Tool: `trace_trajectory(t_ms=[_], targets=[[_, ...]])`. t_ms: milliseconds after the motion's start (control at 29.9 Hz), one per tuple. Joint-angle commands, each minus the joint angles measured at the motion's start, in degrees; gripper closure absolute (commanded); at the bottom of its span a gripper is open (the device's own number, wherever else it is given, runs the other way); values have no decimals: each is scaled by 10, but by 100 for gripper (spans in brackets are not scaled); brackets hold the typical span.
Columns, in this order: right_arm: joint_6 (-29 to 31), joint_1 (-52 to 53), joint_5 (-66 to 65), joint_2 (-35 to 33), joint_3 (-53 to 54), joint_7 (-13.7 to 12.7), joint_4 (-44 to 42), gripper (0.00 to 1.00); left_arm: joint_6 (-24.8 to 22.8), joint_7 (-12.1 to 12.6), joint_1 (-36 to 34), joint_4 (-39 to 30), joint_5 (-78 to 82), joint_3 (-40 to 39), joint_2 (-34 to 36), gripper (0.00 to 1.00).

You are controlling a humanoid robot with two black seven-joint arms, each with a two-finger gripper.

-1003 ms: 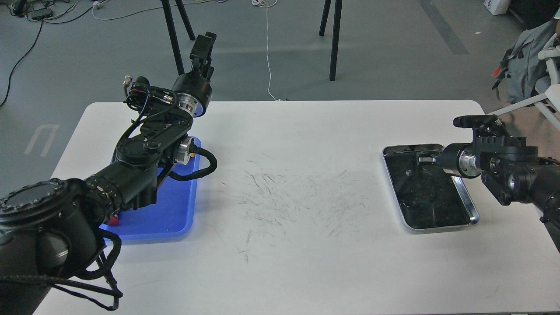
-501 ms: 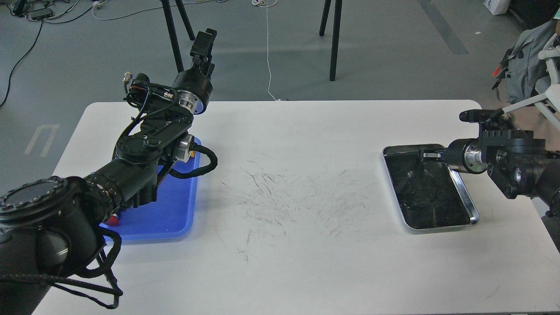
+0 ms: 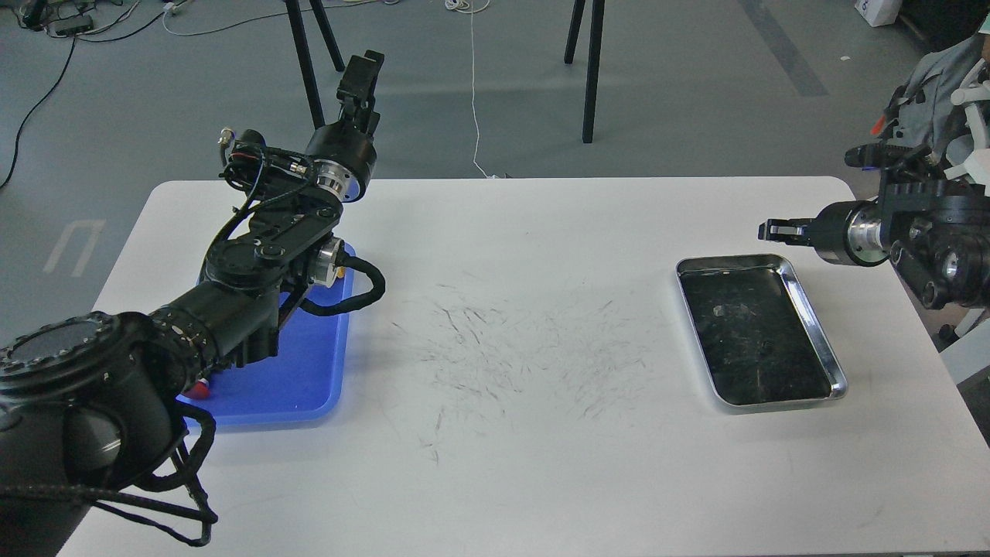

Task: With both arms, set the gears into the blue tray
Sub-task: 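Lift the dark part with the right gripper and carry it toward the left gripper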

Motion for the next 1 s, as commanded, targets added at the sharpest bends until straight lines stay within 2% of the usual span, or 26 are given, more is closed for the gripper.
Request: trace_trajectory(t_ms=[0,267,434,735,969], targets=[[34,10,0,1,55,0,0,89,0,0,0,0,0,0,1,0],[40,14,31,50,172,0,-2,89,0,0,0,0,1,1,4,0],[40,9,133,93,169,0,-1,89,0,0,0,1,2,1,6,0],[40,-29,169,195,172,0,3,88,0,0,2,9,2,1,9,0],[40,-42,188,195,169,0,120,86,-1,0,3,21,2,1,6,0]])
